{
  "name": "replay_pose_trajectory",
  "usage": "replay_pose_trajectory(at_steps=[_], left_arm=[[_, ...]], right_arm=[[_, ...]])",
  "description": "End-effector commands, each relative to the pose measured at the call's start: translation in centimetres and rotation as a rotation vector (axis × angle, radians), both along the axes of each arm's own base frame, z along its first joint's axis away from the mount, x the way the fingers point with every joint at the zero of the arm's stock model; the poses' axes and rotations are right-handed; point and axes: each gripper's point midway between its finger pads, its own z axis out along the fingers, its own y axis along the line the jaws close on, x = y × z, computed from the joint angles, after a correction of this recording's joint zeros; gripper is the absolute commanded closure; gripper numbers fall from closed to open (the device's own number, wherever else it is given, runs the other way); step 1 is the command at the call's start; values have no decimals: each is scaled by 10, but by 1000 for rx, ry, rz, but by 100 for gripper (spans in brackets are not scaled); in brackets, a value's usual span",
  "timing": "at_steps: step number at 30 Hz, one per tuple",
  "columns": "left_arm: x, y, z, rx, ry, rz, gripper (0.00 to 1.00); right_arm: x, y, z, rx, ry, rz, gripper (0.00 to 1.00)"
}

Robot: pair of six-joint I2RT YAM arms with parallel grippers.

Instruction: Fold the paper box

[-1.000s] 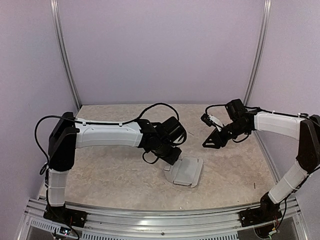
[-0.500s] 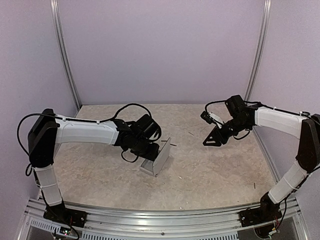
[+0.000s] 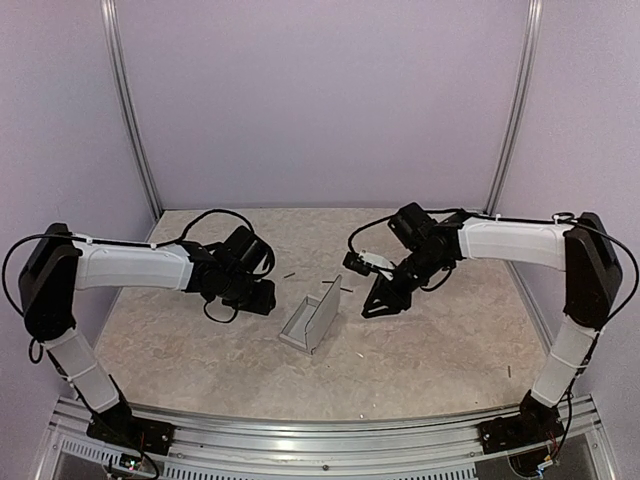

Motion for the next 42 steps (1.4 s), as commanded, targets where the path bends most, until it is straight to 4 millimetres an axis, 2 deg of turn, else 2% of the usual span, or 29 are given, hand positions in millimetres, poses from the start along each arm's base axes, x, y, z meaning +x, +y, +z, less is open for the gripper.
replay_pose_trajectory(at_steps=[1,4,10,14,17,21,22,24,26,28,30,34,37,42], left_arm=[[-13,-8,-33,-75,88,-46,62],[-21,-24,-45,-101,105,-104,63],[-47,-60,-52,-124,106,-247,64],[-77,-88,-47,-148,89,-388,63],[-95,-99,-47,-134,105,-441,63],[-110,-85,-48,-78,137,-436,65],[-114,-80,-43,-73,129,-441,65],[-115,-73,-19,-96,75,-455,65],[-103,-63,8,-88,-22,-426,62],[-83,-49,38,-81,-145,-381,54],[-63,-38,52,-66,-235,-369,50],[-26,-25,56,-83,-324,-398,49],[-9,-28,49,-58,-370,-502,49],[5,-46,43,-61,-403,-632,50]], right_arm=[[21,35,-8,-2,0,-4,73],[43,55,-11,-3,2,-30,74],[84,92,-7,33,4,-59,74],[105,97,-7,15,-46,-78,73],[120,91,-6,-21,-103,-98,71],[138,64,7,-46,-135,-152,70],[144,52,11,-45,-139,-175,69],[148,31,21,-41,-147,-205,68],[147,12,29,-45,-171,-236,66],[138,-2,32,-55,-203,-240,65],[123,-13,28,-65,-225,-222,64],[96,-26,21,-69,-277,-134,62],[87,-33,18,-81,-346,-77,61],[78,-29,17,-51,-413,29,59]])
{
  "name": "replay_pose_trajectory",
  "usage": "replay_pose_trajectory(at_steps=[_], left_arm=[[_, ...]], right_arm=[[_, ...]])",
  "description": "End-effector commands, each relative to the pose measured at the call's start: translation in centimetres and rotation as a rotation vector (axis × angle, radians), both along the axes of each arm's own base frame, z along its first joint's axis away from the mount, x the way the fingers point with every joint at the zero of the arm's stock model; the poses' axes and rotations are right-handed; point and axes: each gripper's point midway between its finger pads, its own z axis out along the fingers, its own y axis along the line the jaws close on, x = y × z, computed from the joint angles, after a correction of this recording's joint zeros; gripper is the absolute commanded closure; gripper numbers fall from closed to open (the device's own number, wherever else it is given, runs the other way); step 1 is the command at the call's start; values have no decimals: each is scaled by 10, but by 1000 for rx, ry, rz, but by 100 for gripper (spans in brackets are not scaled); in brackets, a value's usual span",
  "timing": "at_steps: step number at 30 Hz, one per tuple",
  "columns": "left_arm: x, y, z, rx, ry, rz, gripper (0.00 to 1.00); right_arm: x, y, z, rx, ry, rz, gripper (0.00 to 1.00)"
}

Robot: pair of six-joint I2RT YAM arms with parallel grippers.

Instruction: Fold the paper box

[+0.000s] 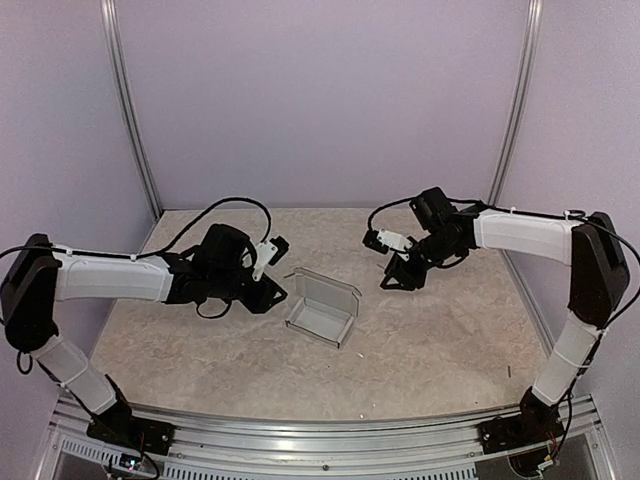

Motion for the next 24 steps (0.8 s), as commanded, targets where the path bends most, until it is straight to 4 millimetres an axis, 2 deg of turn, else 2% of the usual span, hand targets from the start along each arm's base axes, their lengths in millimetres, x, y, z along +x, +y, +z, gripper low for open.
replay_pose_trajectory(at_steps=[1,9,14,18,24], left_arm=[[10,-26,3,-5,-98,-186,50],[38,-31,-20,25,-126,-230,50],[48,-39,-18,-15,-138,-281,54],[47,-50,-17,-47,-130,-334,64],[41,-58,-9,-78,-129,-352,83]], right_arm=[[-3,11,6,20,-105,142,58],[-23,37,-7,-7,-130,293,58],[-30,45,-11,-22,-131,330,57],[-33,50,-13,-36,-145,343,58],[-34,60,-13,-34,-154,347,65]])
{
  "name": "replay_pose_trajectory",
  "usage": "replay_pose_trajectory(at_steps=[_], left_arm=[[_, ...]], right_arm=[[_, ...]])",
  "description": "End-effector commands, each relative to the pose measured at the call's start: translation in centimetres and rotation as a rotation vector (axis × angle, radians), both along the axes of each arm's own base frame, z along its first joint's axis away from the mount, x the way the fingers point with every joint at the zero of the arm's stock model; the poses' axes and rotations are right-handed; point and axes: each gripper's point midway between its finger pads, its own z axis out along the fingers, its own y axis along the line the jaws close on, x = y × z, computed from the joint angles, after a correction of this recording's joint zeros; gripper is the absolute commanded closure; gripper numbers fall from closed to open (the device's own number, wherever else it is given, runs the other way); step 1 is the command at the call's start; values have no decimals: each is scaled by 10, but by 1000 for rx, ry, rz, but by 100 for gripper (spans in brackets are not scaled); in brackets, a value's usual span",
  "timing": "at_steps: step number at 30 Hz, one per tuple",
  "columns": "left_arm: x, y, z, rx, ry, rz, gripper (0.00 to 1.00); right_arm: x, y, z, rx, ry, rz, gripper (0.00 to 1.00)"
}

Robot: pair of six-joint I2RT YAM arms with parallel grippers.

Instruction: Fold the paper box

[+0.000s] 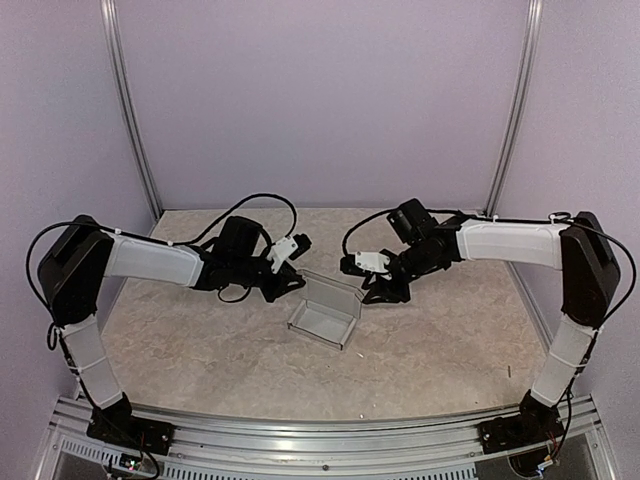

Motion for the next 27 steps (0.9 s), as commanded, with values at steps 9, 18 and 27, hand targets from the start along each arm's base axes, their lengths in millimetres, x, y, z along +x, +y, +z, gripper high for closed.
replay_pose_trajectory(at_steps=[9,18,27], left_arm=[[-11,-19,12,-28,18,-24,93],[-21,-32,16,-30,57,-26,97],[-22,-37,8,-32,142,25,98]], right_arm=[[-10,17,1,7,-52,34,67],[-23,7,-6,-43,-53,51,65],[-43,-14,-14,-82,-61,88,61]])
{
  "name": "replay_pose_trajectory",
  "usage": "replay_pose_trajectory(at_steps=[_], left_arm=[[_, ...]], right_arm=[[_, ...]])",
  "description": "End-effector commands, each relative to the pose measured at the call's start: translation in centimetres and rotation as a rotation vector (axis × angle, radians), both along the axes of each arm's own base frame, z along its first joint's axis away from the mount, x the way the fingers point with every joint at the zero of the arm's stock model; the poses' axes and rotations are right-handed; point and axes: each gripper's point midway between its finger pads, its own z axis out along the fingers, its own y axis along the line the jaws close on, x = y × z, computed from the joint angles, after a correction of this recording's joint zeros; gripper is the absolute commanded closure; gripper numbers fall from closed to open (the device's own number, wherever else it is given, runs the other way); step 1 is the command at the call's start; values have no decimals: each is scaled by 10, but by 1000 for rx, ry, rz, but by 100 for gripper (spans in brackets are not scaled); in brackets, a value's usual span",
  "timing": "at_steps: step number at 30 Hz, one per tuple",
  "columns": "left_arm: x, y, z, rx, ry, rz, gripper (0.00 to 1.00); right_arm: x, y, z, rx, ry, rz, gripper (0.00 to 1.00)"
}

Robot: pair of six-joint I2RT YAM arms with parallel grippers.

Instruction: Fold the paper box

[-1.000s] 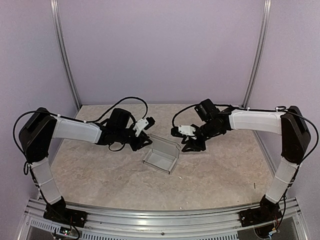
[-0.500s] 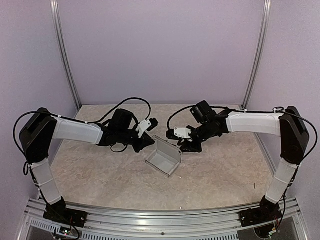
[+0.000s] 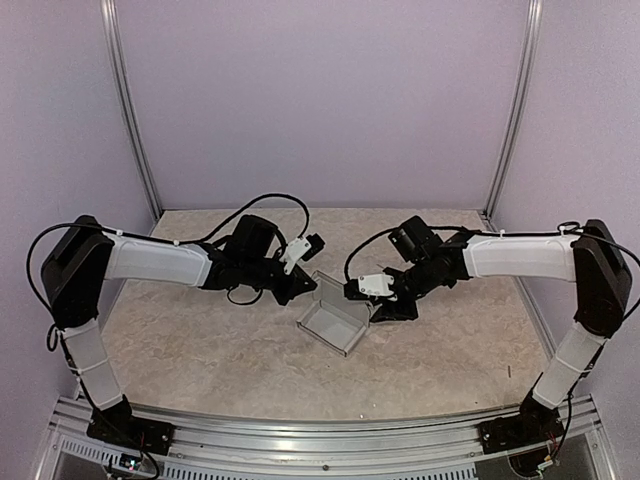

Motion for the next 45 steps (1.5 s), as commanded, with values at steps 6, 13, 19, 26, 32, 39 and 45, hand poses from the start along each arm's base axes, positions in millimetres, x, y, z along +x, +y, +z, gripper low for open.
replay_pose_trajectory(at_steps=[6,13,19,26,32,39,45], left_arm=[[-1,-19,3,-11,47,18,98],[-1,-21,-8,31,76,23,99],[-4,-27,-15,42,106,37,99],[-15,-29,-20,35,104,58,100],[-21,-30,-24,30,109,84,100],[-36,-19,-38,44,93,115,100],[-51,-1,-44,35,62,135,100]], right_arm=[[-4,8,15,63,-21,12,65],[-4,10,17,73,-19,13,69],[-8,7,17,71,-13,7,70],[-22,4,22,68,-57,22,72],[-31,9,15,15,-130,41,73],[-44,15,7,-31,-176,66,73],[-64,25,3,-62,-214,119,73]])
